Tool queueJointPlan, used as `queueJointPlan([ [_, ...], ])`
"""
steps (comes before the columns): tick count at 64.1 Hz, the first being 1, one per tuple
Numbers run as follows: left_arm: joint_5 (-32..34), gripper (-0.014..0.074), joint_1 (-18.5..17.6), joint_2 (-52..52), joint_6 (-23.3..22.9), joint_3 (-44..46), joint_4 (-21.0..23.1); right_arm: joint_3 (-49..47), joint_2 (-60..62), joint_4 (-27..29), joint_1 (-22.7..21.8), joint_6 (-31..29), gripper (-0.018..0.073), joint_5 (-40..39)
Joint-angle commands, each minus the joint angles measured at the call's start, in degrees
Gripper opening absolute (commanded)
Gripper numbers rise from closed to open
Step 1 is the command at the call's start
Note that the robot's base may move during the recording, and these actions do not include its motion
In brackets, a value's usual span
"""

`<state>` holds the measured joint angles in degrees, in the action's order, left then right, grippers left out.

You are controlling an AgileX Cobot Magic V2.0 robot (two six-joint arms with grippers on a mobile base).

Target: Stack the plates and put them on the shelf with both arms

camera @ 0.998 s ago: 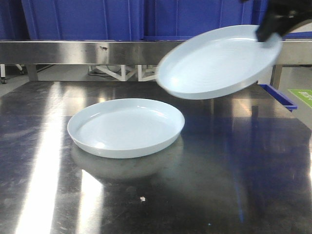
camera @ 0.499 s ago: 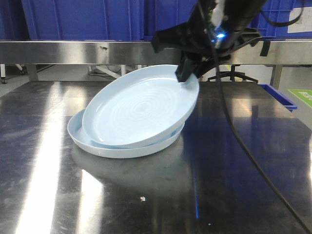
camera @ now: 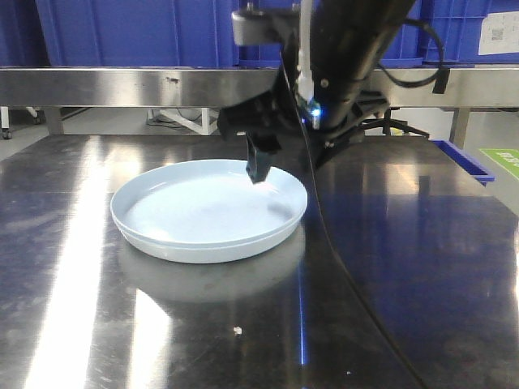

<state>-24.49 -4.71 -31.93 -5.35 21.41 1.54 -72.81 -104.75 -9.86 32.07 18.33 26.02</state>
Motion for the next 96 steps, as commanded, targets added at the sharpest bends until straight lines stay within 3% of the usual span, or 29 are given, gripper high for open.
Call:
queueJointPlan([
  [1, 4.6, 0.0085, 0.0, 0.0, -0.4, 1.6, 0.2, -2.0, 1.5, -0.3, 0.0, -0.3, 0.0510, -1.4],
  [13, 4.6, 0.0085, 0.0, 0.0, -0.4, 1.6, 0.2, -2.0, -0.3, -0.3, 0.0, -0.3, 0.0505, -1.0],
  [19, 4.6, 0.0085, 0.0, 0.0, -0.4, 1.6, 0.2, -2.0, -0.4, -0.3, 0.0, -0.3, 0.0424, -0.9],
  [24, 4.6, 0.0085, 0.0, 0.0, -0.4, 1.6, 0.2, -2.0, -0.1, -0.3, 0.0, -0.3, 0.0230, -0.9],
  [28, 4.6, 0.0085, 0.0, 0.0, -0.4, 1.6, 0.2, -2.0, 0.3, -0.5, 0.0, -0.3, 0.0013, -0.9],
  [29, 4.6, 0.0085, 0.0, 0.0, -0.4, 1.6, 0.2, -2.0, 0.5, -0.6, 0.0, -0.3, -0.0001, -1.0],
  [33, 4.6, 0.0085, 0.0, 0.0, -0.4, 1.6, 0.2, -2.0, 1.5, -1.4, -0.1, -0.3, 0.0058, -1.5],
  [38, 4.6, 0.0085, 0.0, 0.0, -0.4, 1.6, 0.2, -2.0, 3.3, -2.9, -0.1, -0.3, 0.0017, -2.1],
  [58, 4.6, 0.0085, 0.0, 0.0, -0.4, 1.6, 0.2, 0.9, 18.8, -4.3, -4.4, -0.2, 0.0029, -6.5],
  [78, 4.6, 0.0085, 0.0, 0.0, -0.4, 1.6, 0.2, 18.2, 39.5, -4.2, -17.4, 0.9, 0.0029, -13.2],
  [96, 4.6, 0.0085, 0.0, 0.0, -0.4, 1.6, 0.2, 33.5, 57.0, -4.1, -27.8, 0.9, 0.0029, -13.5],
])
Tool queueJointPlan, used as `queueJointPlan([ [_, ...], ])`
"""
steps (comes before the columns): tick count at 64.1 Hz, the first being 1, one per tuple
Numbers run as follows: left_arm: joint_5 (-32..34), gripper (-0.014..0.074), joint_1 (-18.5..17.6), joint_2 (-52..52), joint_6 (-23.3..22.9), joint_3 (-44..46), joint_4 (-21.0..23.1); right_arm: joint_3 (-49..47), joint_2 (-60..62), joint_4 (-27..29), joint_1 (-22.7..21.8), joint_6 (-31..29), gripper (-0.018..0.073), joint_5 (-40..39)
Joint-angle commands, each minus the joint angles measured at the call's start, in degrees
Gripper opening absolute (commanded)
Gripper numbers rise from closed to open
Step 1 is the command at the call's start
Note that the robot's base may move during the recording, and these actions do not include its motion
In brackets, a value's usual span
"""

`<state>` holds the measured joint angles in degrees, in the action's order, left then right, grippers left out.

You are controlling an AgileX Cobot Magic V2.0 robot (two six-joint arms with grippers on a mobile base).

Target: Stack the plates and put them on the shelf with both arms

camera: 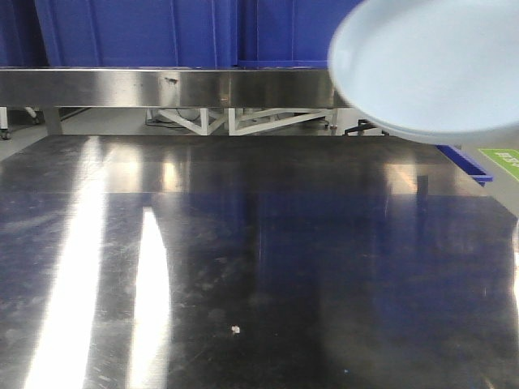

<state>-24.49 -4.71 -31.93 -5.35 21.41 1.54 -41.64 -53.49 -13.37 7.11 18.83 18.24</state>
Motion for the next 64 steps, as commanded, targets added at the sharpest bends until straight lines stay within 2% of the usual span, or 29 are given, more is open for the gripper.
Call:
queueJointPlan([
  [1, 4.6, 0.0085, 0.0, 0.0, -0.4, 1.6, 0.2, 3.1, 6.6, -0.6, -3.3, 0.4, 0.0029, -5.7],
  [14, 4.6, 0.0085, 0.0, 0.0, -0.4, 1.6, 0.2, 13.5, 20.7, -0.5, -8.4, 0.4, 0.0029, -5.6],
  [29, 4.6, 0.0085, 0.0, 0.0, -0.4, 1.6, 0.2, 21.0, 32.0, -0.2, -9.5, 0.4, 0.0029, -5.6],
  [64, 4.6, 0.0085, 0.0, 0.0, -0.4, 1.6, 0.2, 22.0, 33.6, -0.2, -9.5, 0.4, 0.0029, -5.7],
])
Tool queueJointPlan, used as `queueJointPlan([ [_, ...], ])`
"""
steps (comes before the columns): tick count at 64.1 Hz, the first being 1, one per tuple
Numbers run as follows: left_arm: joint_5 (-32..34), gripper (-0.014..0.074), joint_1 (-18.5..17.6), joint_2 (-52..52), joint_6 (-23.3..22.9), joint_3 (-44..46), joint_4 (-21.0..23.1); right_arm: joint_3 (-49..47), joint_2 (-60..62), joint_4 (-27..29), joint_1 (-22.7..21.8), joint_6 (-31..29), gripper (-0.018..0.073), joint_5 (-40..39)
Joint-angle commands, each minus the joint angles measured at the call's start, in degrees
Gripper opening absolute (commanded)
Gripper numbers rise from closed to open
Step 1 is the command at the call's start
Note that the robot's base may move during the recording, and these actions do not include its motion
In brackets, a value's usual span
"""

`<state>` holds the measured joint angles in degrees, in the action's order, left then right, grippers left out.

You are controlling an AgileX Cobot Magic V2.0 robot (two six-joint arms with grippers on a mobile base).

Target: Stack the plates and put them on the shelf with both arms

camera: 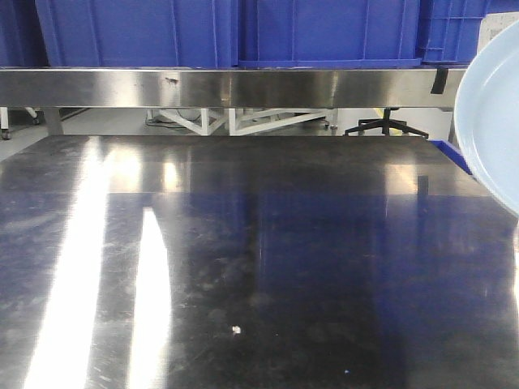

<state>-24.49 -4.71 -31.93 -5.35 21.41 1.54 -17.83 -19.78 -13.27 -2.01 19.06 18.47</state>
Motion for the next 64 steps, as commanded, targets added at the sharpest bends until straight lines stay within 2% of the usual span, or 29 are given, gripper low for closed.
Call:
queueJointPlan([
  [1, 4.6, 0.0085, 0.0, 0.0, -0.4, 1.6, 0.2, -1.8, -0.1, -0.3, -0.4, 0.1, 0.0029, -6.0],
  [64, 4.6, 0.0085, 0.0, 0.0, -0.4, 1.6, 0.2, -1.6, -0.1, -0.1, -0.4, 0.1, 0.0029, -5.3],
])
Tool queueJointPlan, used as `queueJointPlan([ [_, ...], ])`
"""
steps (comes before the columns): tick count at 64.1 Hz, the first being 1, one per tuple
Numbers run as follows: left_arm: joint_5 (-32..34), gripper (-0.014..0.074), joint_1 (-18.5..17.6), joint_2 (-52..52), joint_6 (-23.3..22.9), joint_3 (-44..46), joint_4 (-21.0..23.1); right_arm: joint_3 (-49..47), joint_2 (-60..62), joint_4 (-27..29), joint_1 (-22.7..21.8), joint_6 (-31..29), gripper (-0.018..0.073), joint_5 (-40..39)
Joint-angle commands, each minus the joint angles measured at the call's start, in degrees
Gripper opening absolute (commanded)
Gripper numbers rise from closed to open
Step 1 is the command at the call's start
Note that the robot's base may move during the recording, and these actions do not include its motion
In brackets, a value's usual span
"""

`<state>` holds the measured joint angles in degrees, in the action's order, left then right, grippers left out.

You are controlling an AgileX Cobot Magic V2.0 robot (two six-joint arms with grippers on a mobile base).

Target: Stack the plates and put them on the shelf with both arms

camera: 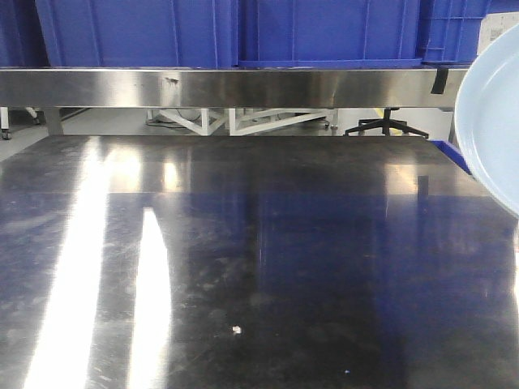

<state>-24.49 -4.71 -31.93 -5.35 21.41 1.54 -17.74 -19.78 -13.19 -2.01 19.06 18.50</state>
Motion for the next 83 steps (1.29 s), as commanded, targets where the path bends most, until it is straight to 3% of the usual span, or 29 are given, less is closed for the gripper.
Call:
queueJointPlan([
  [1, 4.6, 0.0085, 0.0, 0.0, -0.4, 1.6, 0.2, -1.7, -0.1, -0.2, -0.4, 0.1, 0.0029, -5.3],
  [83, 4.6, 0.0085, 0.0, 0.0, -0.4, 1.6, 0.2, -1.7, -0.1, -0.2, -0.4, 0.1, 0.0029, -5.3],
])
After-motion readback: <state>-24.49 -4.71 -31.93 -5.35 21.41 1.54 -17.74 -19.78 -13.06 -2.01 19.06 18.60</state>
